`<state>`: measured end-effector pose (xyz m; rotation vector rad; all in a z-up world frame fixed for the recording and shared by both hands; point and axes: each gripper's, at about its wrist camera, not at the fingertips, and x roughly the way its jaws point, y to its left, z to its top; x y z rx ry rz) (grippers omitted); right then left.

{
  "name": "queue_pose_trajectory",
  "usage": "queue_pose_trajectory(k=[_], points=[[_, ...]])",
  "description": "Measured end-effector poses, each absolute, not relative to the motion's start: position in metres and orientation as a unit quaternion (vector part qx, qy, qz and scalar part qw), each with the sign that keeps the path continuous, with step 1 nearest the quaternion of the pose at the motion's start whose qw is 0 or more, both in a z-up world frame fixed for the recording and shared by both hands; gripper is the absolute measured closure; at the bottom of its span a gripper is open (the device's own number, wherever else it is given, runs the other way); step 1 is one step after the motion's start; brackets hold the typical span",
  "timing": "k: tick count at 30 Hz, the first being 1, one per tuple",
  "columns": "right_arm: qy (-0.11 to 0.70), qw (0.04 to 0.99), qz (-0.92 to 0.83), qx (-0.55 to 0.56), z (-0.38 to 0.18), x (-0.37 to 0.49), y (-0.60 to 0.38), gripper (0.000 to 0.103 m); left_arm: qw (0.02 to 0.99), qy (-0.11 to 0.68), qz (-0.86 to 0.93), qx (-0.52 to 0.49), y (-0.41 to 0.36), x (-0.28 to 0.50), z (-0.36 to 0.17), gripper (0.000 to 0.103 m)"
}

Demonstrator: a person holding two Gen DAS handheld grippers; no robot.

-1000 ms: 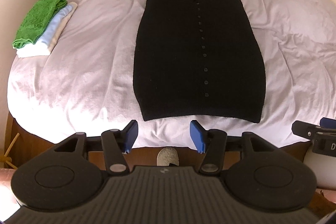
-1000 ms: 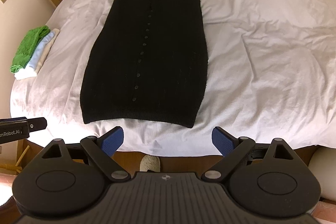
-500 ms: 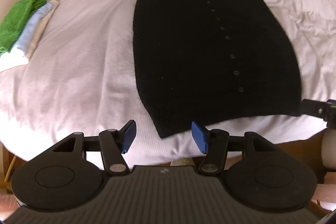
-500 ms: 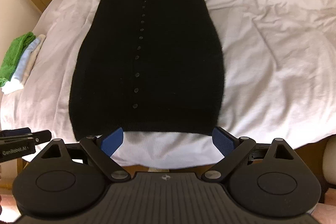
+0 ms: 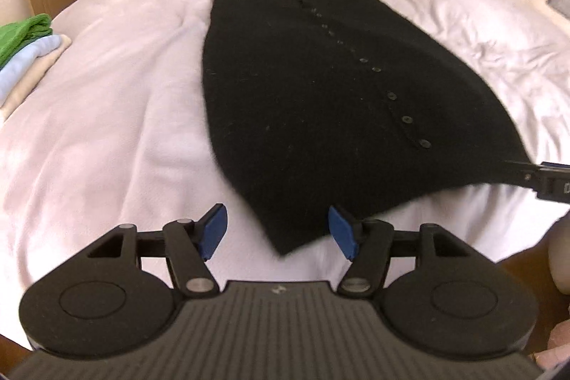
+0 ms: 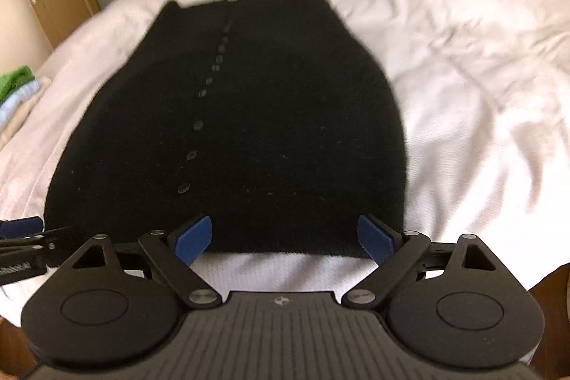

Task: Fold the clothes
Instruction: 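Grasp the cardigan hem corners with both grippers and lift them, then fold the hem up over the cardigan toward the collar with both grippers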

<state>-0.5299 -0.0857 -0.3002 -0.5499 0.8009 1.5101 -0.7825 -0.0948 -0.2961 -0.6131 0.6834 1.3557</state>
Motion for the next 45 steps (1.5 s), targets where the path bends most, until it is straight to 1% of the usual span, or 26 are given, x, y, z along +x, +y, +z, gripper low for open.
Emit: queue_pose_trajectory(k=[1, 3, 6, 8, 11, 15, 18, 20, 21, 22, 24, 26, 30, 33, 35, 37, 39, 42, 43, 44, 45], points=[[0.342, 0.631, 0.658, -0.227, -0.297, -0.527, -0.098, 0.013, 0.693, 0.296, 0.604, -0.259, -0.106, -0.788, -0.292, 0.036], [0.324, 0.643, 0.667, -0.193, -0.289, -0.521, -0.124, 0.013, 0.712, 0.281, 0.603, -0.227, -0.128, -0.797, -0.286, 0.030], [0.283, 0.654, 0.688, -0.137, -0.275, -0.508, -0.157, 0.013, 0.723, 0.289, 0.608, -0.154, -0.151, -0.799, -0.286, 0.030], [0.266, 0.657, 0.694, -0.129, -0.268, -0.500, -0.170, 0.012, 0.729, 0.300, 0.606, -0.104, -0.162, -0.795, -0.288, 0.031], [0.233, 0.649, 0.713, -0.127, -0.262, -0.492, -0.186, 0.009, 0.730, 0.343, 0.591, -0.011, -0.169, -0.777, -0.298, 0.033], [0.132, 0.636, 0.733, -0.201, -0.269, -0.493, -0.194, 0.008, 0.711, 0.425, 0.543, 0.137, -0.171, -0.750, -0.331, 0.034], [0.025, 0.611, 0.738, -0.285, -0.291, -0.504, -0.185, 0.008, 0.681, 0.475, 0.523, 0.193, -0.159, -0.749, -0.353, 0.042], [-0.029, 0.591, 0.733, -0.335, -0.309, -0.507, -0.174, 0.016, 0.659, 0.504, 0.510, 0.228, -0.151, -0.749, -0.366, 0.043], [-0.051, 0.578, 0.733, -0.354, -0.318, -0.506, -0.169, 0.022, 0.651, 0.511, 0.506, 0.241, -0.146, -0.753, -0.367, 0.044], [-0.073, 0.564, 0.732, -0.374, -0.326, -0.505, -0.164, 0.024, 0.644, 0.518, 0.502, 0.254, -0.142, -0.755, -0.369, 0.044], [-0.104, 0.549, 0.730, -0.394, -0.338, -0.495, -0.152, 0.025, 0.628, 0.531, 0.493, 0.283, -0.133, -0.759, -0.375, 0.044], [-0.126, 0.539, 0.727, -0.407, -0.346, -0.482, -0.137, 0.026, 0.627, 0.533, 0.481, 0.301, -0.125, -0.763, -0.381, 0.049], [-0.168, 0.512, 0.722, -0.433, -0.364, -0.463, -0.113, 0.029, 0.630, 0.539, 0.445, 0.339, -0.111, -0.766, -0.403, 0.050], [-0.202, 0.470, 0.722, -0.466, -0.386, -0.461, -0.100, 0.033, 0.626, 0.542, 0.411, 0.382, -0.105, -0.770, -0.420, 0.053], [-0.235, 0.443, 0.718, -0.483, -0.401, -0.463, -0.097, 0.039, 0.625, 0.540, 0.387, 0.411, -0.103, -0.771, -0.427, 0.054], [-0.263, 0.427, 0.719, -0.482, -0.409, -0.466, -0.101, 0.050, 0.625, 0.530, 0.366, 0.441, -0.100, -0.772, -0.432, 0.054], [-0.285, 0.421, 0.724, -0.465, -0.410, -0.472, -0.103, 0.055, 0.628, 0.515, 0.353, 0.464, -0.094, -0.772, -0.433, 0.054], [-0.328, 0.405, 0.722, -0.456, -0.417, -0.480, -0.100, 0.055, 0.627, 0.499, 0.350, 0.485, -0.078, -0.773, -0.441, 0.055], [-0.347, 0.397, 0.717, -0.457, -0.423, -0.480, -0.098, 0.055, 0.624, 0.496, 0.353, 0.490, -0.076, -0.773, -0.447, 0.060], [-0.366, 0.388, 0.711, -0.458, -0.430, -0.481, -0.096, 0.055, 0.620, 0.493, 0.357, 0.495, -0.074, -0.773, -0.453, 0.060], [-0.383, 0.381, 0.707, -0.457, -0.437, -0.479, -0.094, 0.055, 0.616, 0.489, 0.361, 0.501, -0.074, -0.773, -0.460, 0.062]])
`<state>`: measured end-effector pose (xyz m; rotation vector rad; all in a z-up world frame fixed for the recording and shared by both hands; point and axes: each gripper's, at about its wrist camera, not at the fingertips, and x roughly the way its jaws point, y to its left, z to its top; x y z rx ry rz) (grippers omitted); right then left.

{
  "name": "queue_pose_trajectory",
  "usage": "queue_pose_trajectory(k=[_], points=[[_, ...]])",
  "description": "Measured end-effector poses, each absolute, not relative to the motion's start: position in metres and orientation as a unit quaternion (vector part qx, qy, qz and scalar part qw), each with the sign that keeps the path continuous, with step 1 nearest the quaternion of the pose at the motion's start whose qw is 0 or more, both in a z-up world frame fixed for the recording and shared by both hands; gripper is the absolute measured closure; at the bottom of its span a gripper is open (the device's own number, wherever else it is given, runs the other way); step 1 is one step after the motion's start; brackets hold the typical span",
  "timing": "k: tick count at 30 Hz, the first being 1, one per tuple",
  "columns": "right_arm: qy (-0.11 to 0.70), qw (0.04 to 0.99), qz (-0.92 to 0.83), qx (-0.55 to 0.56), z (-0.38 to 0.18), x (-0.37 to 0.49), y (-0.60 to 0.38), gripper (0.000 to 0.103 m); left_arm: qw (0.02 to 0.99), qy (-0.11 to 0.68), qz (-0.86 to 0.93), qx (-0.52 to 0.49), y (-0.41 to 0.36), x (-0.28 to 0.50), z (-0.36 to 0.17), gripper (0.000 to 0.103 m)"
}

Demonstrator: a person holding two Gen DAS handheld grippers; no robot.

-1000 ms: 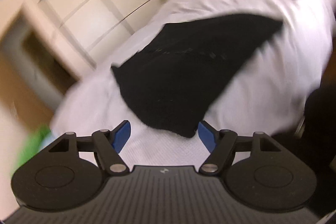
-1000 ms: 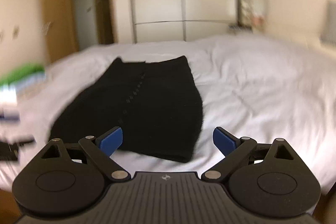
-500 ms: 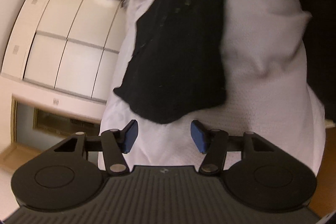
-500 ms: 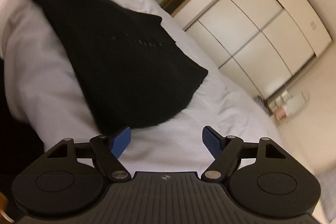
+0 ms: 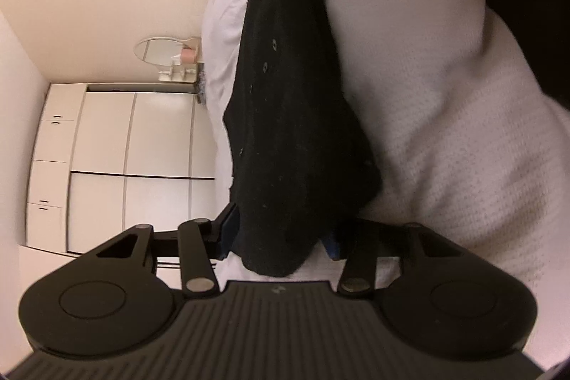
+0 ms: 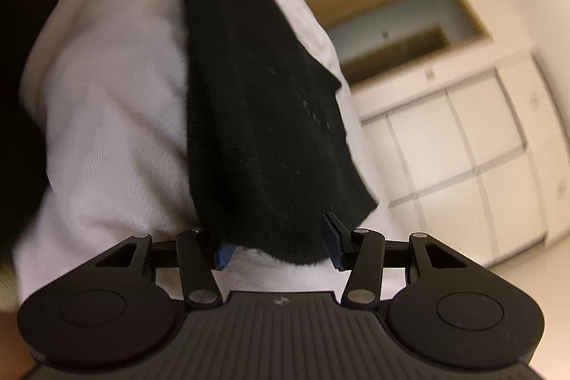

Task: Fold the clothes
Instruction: 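Fold the hem up over the cardigan toward the collar with both grippers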

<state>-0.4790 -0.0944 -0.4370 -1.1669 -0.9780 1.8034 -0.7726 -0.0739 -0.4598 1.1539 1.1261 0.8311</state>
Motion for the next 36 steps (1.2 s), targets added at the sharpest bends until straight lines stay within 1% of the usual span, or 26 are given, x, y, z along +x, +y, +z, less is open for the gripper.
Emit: queue_pose_trajectory(k=[2, 3, 4, 5, 6, 7, 11, 14, 17, 22, 28, 33, 36], points=[[-0.406, 0.371, 0.703, -0.451, -0.447, -0.476, -0.093, 0.060, 0.607, 0.484, 0.360, 0.518, -0.075, -0.771, -0.472, 0.073], [-0.410, 0.367, 0.702, -0.452, -0.449, -0.477, -0.091, 0.066, 0.604, 0.485, 0.355, 0.523, -0.074, -0.771, -0.475, 0.083], [-0.413, 0.362, 0.701, -0.455, -0.451, -0.478, -0.089, 0.075, 0.608, 0.488, 0.347, 0.521, -0.069, -0.770, -0.474, 0.088], [-0.412, 0.357, 0.700, -0.461, -0.451, -0.481, -0.086, 0.080, 0.611, 0.492, 0.339, 0.519, -0.065, -0.770, -0.473, 0.088], [-0.399, 0.355, 0.703, -0.469, -0.448, -0.484, -0.080, 0.088, 0.615, 0.495, 0.331, 0.517, -0.061, -0.769, -0.472, 0.091], [-0.383, 0.354, 0.707, -0.477, -0.444, -0.486, -0.074, 0.090, 0.620, 0.498, 0.325, 0.512, -0.057, -0.769, -0.469, 0.091], [-0.307, 0.368, 0.740, -0.471, -0.408, -0.490, -0.061, 0.092, 0.652, 0.499, 0.345, 0.455, -0.049, -0.767, -0.439, 0.093], [-0.269, 0.380, 0.755, -0.461, -0.378, -0.489, -0.060, 0.093, 0.668, 0.489, 0.371, 0.420, -0.058, -0.764, -0.418, 0.093], [-0.258, 0.387, 0.758, -0.458, -0.358, -0.488, -0.066, 0.093, 0.678, 0.480, 0.390, 0.396, -0.078, -0.764, -0.405, 0.094], [-0.255, 0.379, 0.762, -0.460, -0.341, -0.493, -0.105, 0.093, 0.687, 0.477, 0.400, 0.376, -0.143, -0.760, -0.391, 0.094], [-0.235, 0.366, 0.771, -0.465, -0.331, -0.496, -0.191, 0.093, 0.698, 0.473, 0.409, 0.349, -0.222, -0.774, -0.378, 0.093], [-0.216, 0.359, 0.774, -0.474, -0.334, -0.500, -0.217, 0.093, 0.701, 0.481, 0.395, 0.348, -0.226, -0.773, -0.381, 0.093], [-0.201, 0.360, 0.779, -0.472, -0.328, -0.502, -0.209, 0.093, 0.718, 0.472, 0.390, 0.331, -0.217, -0.772, -0.359, 0.093]])
